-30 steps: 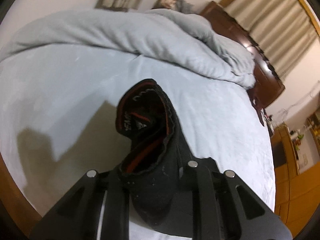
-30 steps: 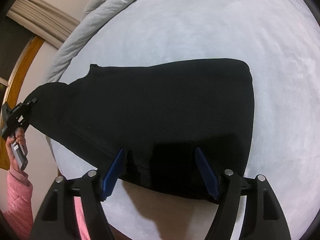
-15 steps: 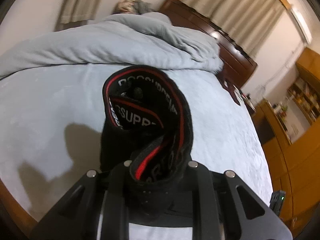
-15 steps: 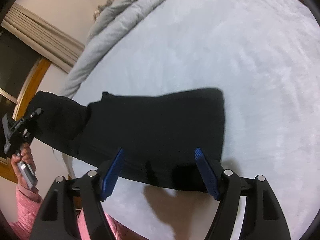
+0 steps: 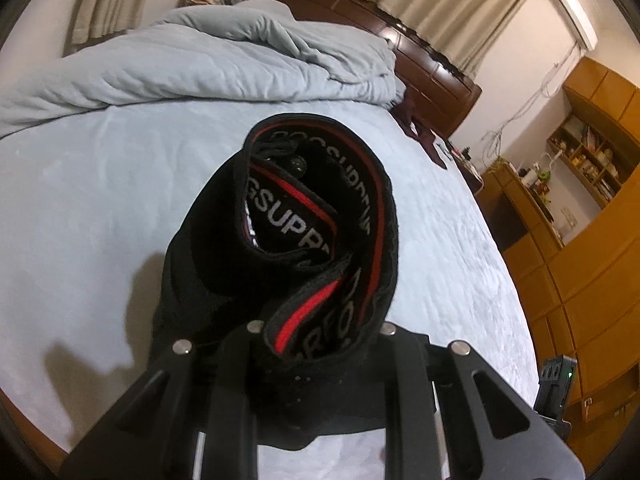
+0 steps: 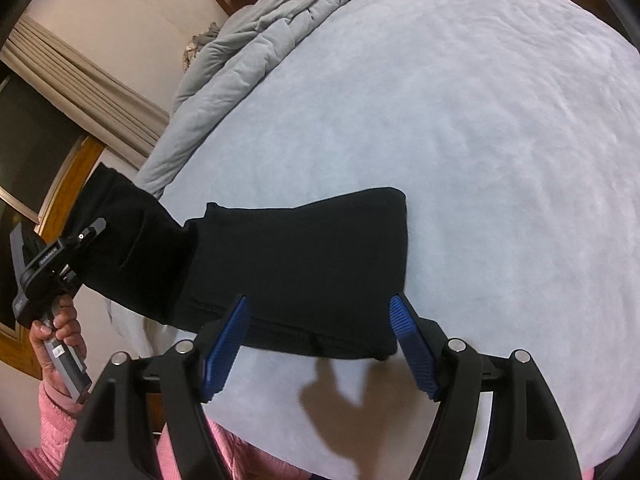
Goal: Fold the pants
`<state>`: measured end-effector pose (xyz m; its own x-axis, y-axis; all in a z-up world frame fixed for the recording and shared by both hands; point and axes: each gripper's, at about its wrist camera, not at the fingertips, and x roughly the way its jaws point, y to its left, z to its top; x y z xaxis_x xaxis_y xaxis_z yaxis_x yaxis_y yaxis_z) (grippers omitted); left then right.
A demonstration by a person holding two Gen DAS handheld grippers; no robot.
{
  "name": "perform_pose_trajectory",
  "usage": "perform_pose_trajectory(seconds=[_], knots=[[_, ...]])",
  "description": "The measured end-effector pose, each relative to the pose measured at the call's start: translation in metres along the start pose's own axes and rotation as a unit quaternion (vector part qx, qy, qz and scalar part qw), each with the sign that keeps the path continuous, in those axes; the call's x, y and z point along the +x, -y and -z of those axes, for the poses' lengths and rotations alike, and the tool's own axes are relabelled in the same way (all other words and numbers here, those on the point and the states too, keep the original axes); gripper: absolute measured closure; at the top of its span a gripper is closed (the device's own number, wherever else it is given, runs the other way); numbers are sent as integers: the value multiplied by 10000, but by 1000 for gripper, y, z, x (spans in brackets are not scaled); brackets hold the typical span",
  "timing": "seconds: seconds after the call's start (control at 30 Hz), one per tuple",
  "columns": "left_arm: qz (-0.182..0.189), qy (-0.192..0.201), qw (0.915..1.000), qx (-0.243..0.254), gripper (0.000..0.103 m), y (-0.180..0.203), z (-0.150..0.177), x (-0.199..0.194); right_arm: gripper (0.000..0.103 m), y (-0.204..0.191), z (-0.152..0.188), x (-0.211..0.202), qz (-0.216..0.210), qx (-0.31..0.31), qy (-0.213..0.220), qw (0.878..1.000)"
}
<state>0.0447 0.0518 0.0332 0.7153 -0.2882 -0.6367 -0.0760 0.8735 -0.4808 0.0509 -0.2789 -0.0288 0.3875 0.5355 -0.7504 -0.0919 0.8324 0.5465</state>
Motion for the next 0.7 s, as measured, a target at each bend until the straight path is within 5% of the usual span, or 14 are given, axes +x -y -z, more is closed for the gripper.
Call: perform_pose_trajectory(seconds=[0.7], knots=[[254, -846, 9955, 343, 84, 73, 50, 91, 30, 19, 7, 14, 1, 248, -96, 9996]])
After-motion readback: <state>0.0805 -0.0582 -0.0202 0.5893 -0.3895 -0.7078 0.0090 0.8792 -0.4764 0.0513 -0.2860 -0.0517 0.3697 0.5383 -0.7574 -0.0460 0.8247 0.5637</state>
